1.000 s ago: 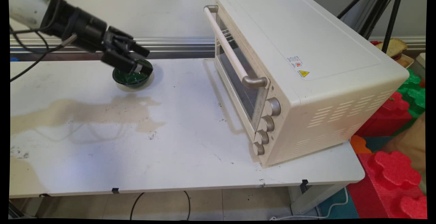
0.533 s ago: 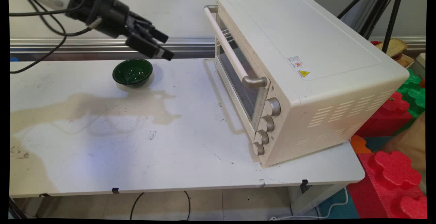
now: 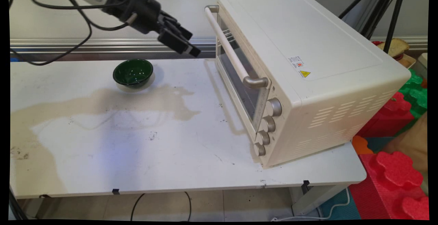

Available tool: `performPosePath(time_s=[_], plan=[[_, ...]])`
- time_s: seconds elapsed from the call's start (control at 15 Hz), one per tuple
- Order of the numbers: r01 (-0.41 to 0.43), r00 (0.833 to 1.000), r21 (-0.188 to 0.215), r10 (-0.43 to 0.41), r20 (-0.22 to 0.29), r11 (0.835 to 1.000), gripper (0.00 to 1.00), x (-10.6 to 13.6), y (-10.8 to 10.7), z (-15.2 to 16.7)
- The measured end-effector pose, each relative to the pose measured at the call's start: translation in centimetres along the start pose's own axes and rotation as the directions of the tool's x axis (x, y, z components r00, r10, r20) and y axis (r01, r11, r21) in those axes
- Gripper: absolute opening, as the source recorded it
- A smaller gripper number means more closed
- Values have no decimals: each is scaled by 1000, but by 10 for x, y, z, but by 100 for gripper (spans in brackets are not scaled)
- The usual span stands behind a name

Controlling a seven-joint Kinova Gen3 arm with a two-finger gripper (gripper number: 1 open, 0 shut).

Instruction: Open the oven

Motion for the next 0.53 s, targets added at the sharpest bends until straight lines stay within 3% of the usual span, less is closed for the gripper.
performPosePath(time_s=[0.53], plan=[[-16, 1000, 13, 17, -18, 1000, 100, 36, -2, 25]])
